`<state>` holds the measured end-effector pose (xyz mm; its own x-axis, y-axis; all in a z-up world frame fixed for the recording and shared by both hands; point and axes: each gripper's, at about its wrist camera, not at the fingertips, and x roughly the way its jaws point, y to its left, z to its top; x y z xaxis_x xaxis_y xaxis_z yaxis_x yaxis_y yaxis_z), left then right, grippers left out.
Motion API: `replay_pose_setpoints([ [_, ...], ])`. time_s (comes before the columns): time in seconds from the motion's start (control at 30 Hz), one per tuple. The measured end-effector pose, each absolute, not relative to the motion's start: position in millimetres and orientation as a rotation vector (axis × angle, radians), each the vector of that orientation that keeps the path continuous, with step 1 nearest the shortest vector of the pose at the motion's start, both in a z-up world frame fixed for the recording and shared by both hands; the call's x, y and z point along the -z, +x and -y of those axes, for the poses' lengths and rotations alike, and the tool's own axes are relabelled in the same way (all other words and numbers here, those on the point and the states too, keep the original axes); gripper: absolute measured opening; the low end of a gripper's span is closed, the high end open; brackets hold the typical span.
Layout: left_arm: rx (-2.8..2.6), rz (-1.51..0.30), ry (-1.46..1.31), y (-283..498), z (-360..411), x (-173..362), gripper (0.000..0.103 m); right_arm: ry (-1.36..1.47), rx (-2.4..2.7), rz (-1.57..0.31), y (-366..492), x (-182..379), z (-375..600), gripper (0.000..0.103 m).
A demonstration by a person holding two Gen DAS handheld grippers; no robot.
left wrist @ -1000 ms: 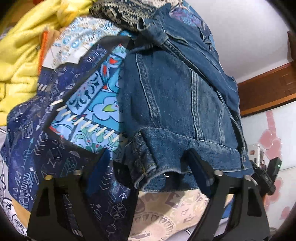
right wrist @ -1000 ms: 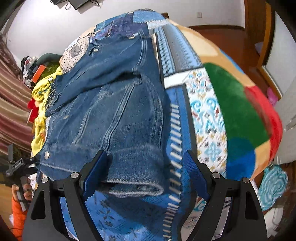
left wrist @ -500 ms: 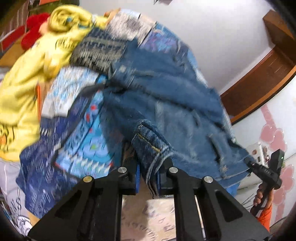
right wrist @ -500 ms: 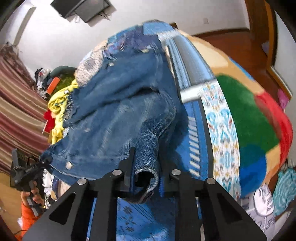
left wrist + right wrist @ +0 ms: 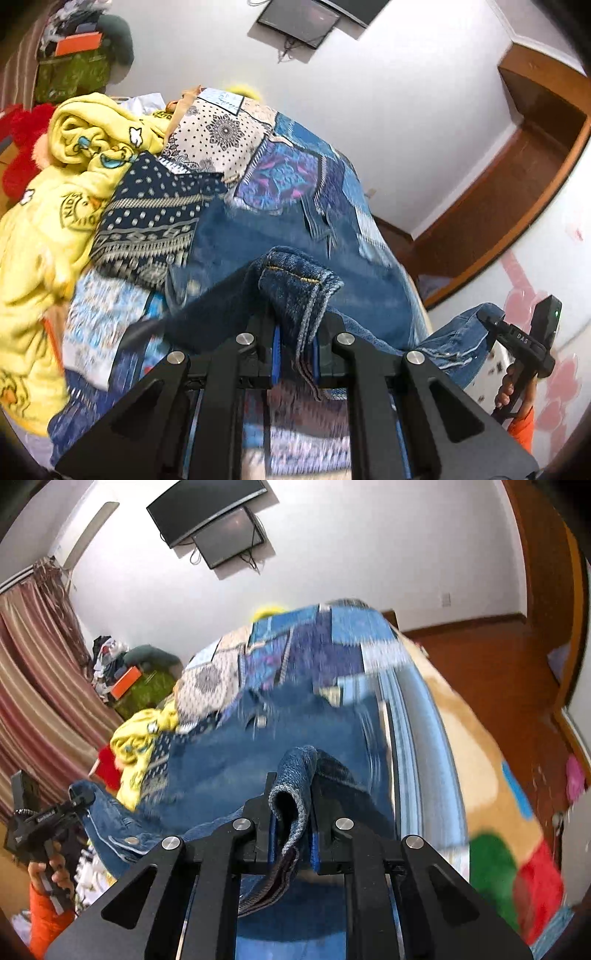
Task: Fold large clothes
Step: 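Grasp the jacket hem with both grippers and lift it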
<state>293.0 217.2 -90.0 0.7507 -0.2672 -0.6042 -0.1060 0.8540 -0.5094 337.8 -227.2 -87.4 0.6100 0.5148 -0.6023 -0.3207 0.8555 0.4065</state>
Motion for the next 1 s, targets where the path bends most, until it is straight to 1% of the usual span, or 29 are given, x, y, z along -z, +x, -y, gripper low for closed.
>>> replay_pose_setpoints([
  [0.17,0.035,-0.749,-0.582,353,-235,93,0.012,0.28,-0.454,-0.742,397,76,217,0.011],
  [0.3,0.0,-0.788,-0.573,408,-242,107,0.012,0.283,-0.426,-0.77,443,89,203,0.011],
  [0.37,-0.025,-0.816,-0.544,432,-244,120,0.012,0.266,-0.402,-0.802,465,104,194,0.011],
  [0.53,-0.076,-0.919,-0.476,484,-243,171,0.012,0.255,-0.359,-0.909,510,148,190,0.011],
  [0.67,-0.106,-0.995,-0.46,500,-243,211,0.013,0.227,-0.344,-0.998,525,178,190,0.012],
  [0.73,-0.114,-1.033,-0.477,504,-245,229,0.016,0.231,-0.353,-1.035,527,187,194,0.017],
  [0.83,-0.109,-1.044,-0.448,505,-242,232,0.016,0.255,-0.37,-1.05,528,184,201,0.02],
  [0.93,-0.089,-1.09,-0.324,510,-232,226,0.017,0.231,-0.352,-1.068,529,170,201,0.021],
  [1.0,-0.084,-1.12,-0.296,512,-230,224,0.02,0.219,-0.34,-1.062,524,157,200,0.022],
])
